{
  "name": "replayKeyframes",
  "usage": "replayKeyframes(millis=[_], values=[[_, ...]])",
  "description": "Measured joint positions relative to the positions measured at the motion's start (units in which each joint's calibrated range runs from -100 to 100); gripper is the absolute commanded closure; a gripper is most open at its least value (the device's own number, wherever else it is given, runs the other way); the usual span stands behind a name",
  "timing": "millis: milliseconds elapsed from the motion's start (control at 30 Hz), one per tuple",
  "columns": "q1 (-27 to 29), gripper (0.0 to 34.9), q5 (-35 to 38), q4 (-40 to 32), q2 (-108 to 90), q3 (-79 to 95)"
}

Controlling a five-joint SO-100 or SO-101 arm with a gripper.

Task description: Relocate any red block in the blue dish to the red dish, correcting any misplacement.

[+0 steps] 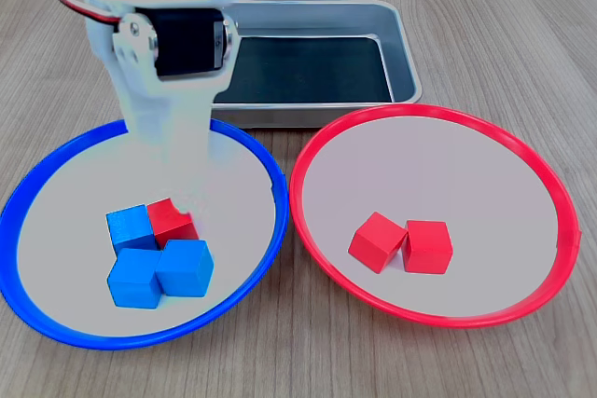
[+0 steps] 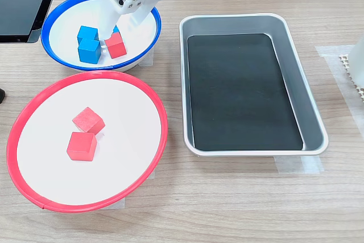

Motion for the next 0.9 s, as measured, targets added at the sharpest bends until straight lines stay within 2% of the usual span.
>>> replayKeyframes(millis=[900], values=[[0.00, 22.7, 0.05, -1.63, 6.91, -5.08]])
